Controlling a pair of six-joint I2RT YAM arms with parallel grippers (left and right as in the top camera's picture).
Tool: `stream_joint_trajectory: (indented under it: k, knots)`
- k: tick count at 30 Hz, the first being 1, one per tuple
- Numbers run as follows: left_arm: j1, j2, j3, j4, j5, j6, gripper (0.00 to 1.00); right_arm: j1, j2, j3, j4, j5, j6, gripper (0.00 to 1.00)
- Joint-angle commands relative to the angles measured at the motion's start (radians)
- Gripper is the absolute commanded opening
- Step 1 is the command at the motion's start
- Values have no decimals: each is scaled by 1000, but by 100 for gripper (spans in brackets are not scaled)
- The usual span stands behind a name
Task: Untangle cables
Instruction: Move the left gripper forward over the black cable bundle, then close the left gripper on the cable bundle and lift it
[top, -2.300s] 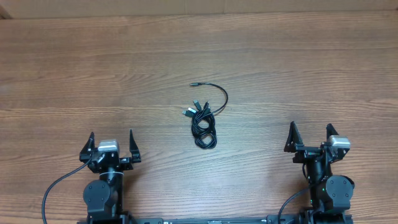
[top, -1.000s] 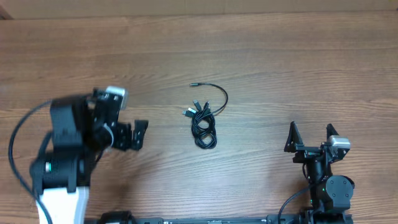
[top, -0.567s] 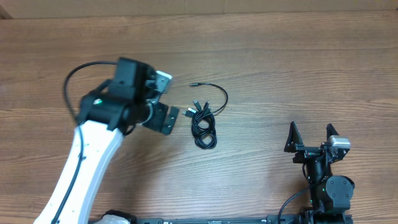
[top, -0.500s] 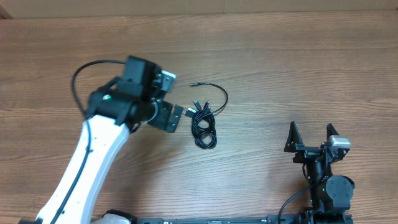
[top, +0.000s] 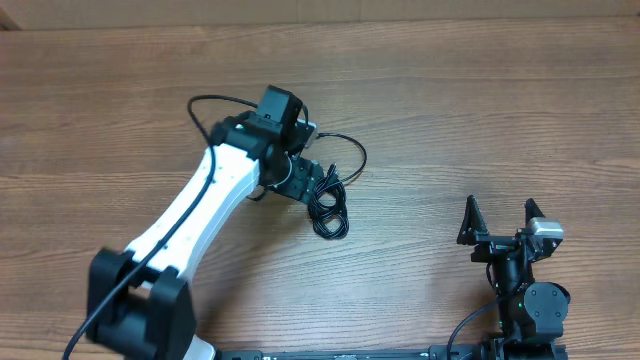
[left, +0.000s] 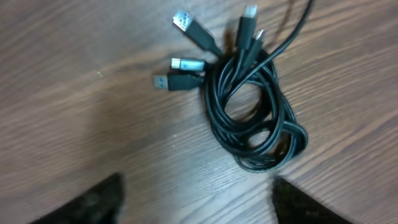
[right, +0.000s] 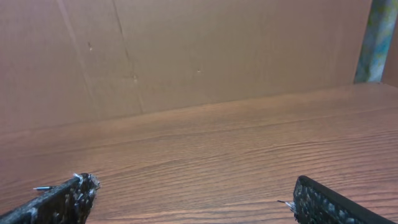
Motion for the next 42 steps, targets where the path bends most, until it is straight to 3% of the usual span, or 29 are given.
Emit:
stream_joint_trajectory:
  k: [1,4,9,18,33,37,39,42]
  knots:
    - [-7,70,22,11,23,-135,57,6,-9,-10,2,-2,-7,100]
    - [-18,113,22,23,21,-166,49,6,-9,-10,2,-2,-7,100]
    - [-51,164,22,65,19,-189,56,6,-9,-10,2,-2,-7,100]
    - [-90,183,22,121,-90,-330,52,6,-9,-10,2,-2,-7,100]
    - [-90,201,19,135,-93,-373,52,6,-9,-10,2,-2,-7,100]
    - [-90,211,19,142,-93,-373,59,6,-9,-10,2,-2,-7,100]
    - [-90,222,19,141,-93,-373,58,6,-9,-10,2,-2,-7,100]
    - [-90,249,19,146,-89,-373,50,6,-9,-10,2,-2,-7,100]
